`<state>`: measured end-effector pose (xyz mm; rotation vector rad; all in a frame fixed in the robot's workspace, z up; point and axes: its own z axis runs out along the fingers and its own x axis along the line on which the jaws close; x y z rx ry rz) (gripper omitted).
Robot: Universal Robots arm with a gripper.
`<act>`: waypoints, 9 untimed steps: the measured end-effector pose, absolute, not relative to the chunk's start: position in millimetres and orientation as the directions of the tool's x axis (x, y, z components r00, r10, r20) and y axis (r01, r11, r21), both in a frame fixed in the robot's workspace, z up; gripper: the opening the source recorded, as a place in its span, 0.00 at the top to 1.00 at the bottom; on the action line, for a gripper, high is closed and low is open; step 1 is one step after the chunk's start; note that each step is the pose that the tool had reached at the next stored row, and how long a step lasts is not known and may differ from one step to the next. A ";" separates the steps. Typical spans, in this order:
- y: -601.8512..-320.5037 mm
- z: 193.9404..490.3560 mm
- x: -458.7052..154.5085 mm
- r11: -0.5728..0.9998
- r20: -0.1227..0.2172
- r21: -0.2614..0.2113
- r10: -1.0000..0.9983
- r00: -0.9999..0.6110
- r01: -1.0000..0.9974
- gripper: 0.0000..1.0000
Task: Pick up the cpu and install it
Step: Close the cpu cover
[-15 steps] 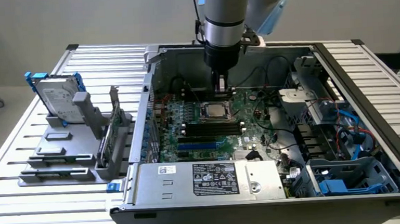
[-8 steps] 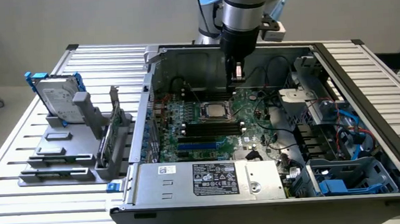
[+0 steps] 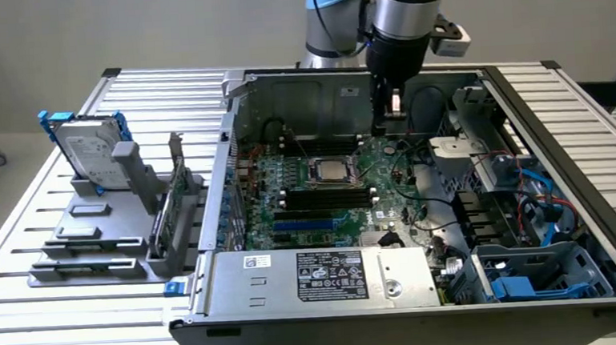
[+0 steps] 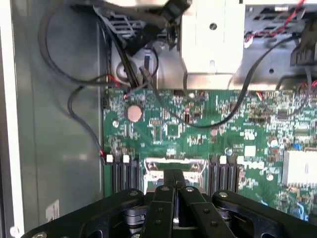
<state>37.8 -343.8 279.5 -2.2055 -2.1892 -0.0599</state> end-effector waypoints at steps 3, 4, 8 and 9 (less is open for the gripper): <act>-343.8 279.5 51.4 -0.008 0.051 0.003 0.999 0.007 1.000 0.89; -343.9 279.5 56.1 -0.007 0.051 0.003 0.999 0.007 1.000 0.89; -344.0 275.1 66.6 -0.007 0.051 0.005 0.999 0.007 1.000 0.89; -343.9 273.2 67.4 -0.007 0.050 0.005 0.999 0.007 1.000 0.89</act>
